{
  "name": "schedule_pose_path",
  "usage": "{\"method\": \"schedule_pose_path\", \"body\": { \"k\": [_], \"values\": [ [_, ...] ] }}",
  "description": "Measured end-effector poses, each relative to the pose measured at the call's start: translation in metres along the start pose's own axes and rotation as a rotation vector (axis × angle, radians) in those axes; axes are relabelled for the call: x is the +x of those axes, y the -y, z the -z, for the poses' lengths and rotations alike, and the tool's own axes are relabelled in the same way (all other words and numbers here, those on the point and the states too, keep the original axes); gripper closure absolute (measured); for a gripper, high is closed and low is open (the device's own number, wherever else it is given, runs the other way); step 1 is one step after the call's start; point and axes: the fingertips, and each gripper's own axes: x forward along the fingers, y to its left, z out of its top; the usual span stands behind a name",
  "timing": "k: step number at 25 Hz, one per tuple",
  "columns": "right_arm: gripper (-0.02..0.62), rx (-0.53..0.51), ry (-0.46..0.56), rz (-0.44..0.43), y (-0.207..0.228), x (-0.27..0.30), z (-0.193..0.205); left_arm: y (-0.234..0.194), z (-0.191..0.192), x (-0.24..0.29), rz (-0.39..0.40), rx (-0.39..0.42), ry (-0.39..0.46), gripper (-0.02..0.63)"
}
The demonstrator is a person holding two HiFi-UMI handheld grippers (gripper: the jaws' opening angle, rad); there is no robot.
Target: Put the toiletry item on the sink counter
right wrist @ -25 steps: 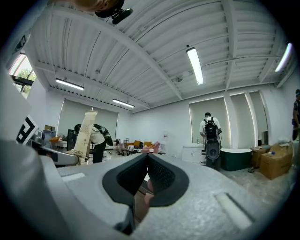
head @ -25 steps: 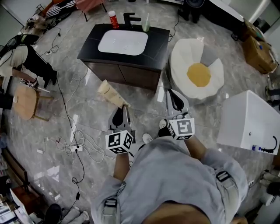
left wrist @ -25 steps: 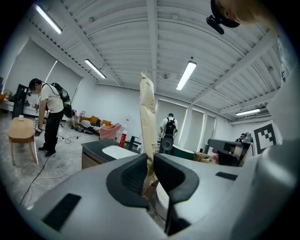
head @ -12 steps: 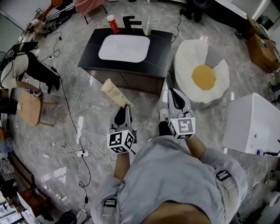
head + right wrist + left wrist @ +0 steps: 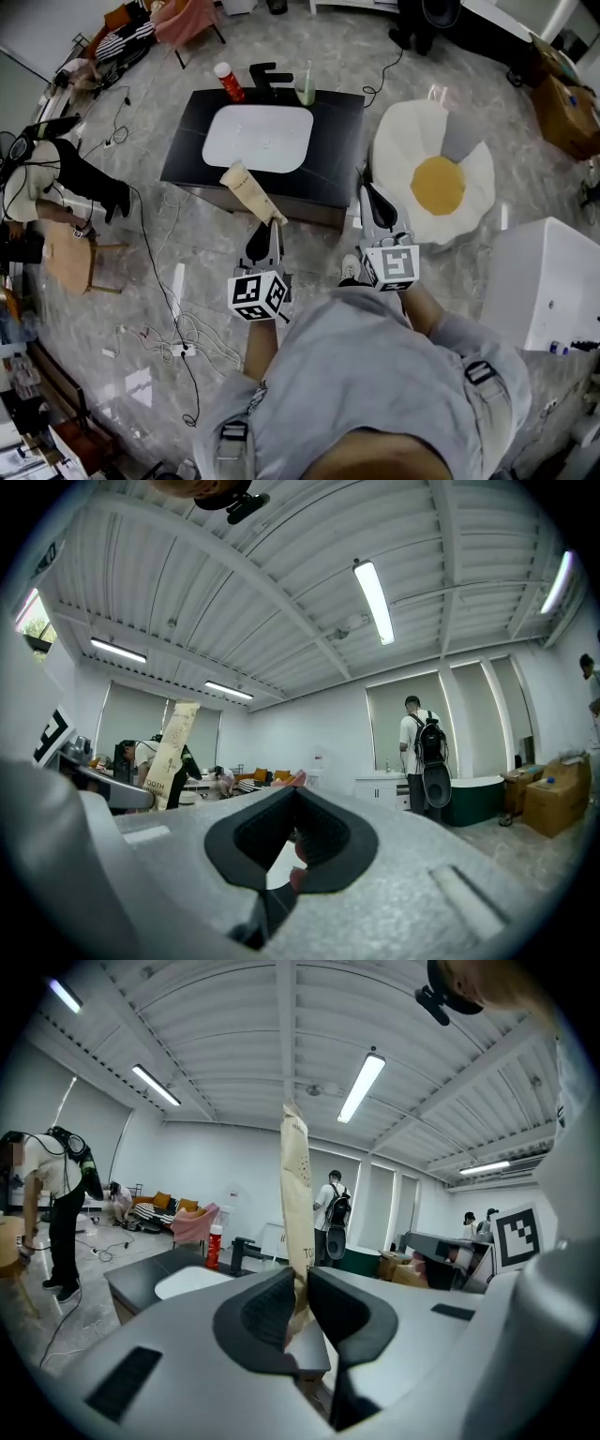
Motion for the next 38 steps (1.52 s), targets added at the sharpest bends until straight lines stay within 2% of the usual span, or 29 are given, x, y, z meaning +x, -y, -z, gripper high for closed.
{"method": "schedule_pose_path", "body": {
  "k": [7, 13, 17, 25, 32, 38],
  "values": [
    [0.591, -0.007, 0.018, 0.039, 0.076, 0.055, -0.008, 0.027, -0.011, 0.097, 0.081, 0.015, -0.044, 0.563],
    [0.591, 0.006, 0.000, 0.066, 0.111, 0.081, 0.002, 0.041, -0.016, 0.152, 0.143, 0.015, -0.090, 0.562],
    [0.591, 0.020, -0.011, 0.092, 0.120, 0.089, 0.010, 0.042, -0.016, 0.175, 0.199, 0.032, -0.132, 0.561],
    [0.591, 0.018, -0.037, 0.181, 0.128, 0.112, 0.016, 0.024, -0.011, 0.213, 0.301, 0.005, -0.206, 0.563],
    [0.591, 0.027, -0.033, 0.265, 0.121, 0.127, 0.017, 0.017, 0.011, 0.240, 0.421, 0.000, -0.306, 0.563],
    [0.591, 0.025, -0.044, 0.320, 0.120, 0.131, 0.019, 0.008, 0.030, 0.256, 0.473, -0.005, -0.376, 0.563]
  ]
}}
